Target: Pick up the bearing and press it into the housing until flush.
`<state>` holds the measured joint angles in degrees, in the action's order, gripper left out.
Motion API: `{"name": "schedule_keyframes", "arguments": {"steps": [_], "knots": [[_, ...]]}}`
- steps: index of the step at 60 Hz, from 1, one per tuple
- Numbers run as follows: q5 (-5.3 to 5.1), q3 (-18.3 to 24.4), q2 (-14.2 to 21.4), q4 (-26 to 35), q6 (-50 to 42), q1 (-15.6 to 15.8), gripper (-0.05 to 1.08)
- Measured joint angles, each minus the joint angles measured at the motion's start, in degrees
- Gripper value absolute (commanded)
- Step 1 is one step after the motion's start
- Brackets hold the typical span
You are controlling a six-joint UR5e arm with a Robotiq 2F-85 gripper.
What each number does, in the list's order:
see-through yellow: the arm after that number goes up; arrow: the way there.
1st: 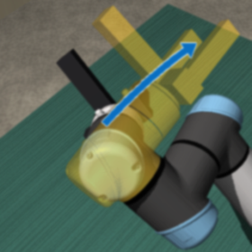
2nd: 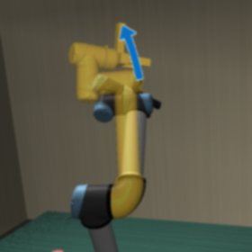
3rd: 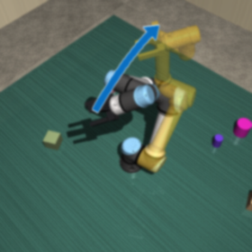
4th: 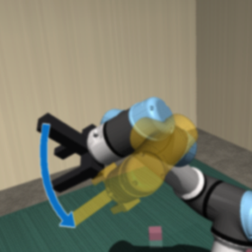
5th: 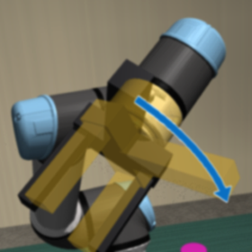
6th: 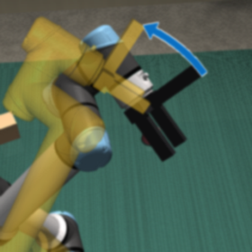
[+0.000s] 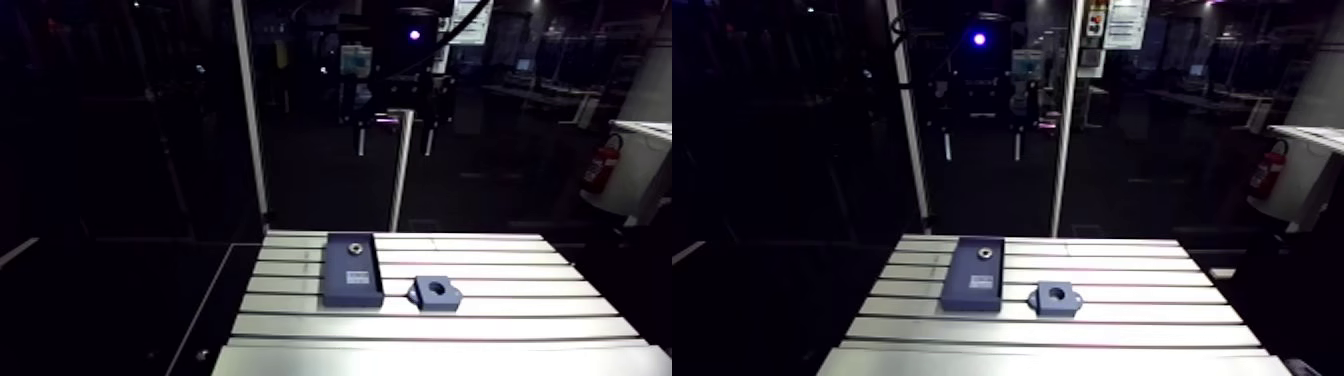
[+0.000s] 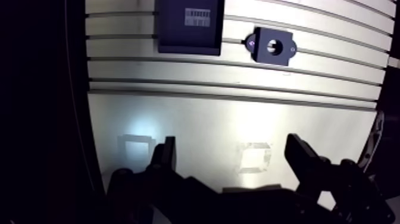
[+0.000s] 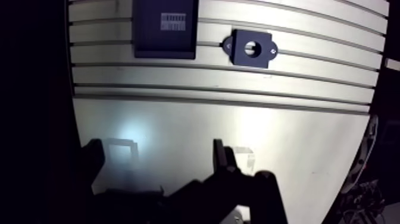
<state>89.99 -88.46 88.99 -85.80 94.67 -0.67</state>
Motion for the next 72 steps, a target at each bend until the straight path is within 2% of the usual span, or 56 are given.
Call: {"name": "schedule_keyframes", "arguments": {"steps": [13,24,45,72], "knots": [[0.02,0.19,-0.62,-0.54,0.03,0.10,0.01],[0.00,0.88,-2.58,-2.92,-0.03,0.19,0.01],[-0.18,2.43,-9.25,-9.51,-0.84,0.68,0.01],[0.18,3.44,-17.62,-17.30,-1.39,0.92,0.01]]}}
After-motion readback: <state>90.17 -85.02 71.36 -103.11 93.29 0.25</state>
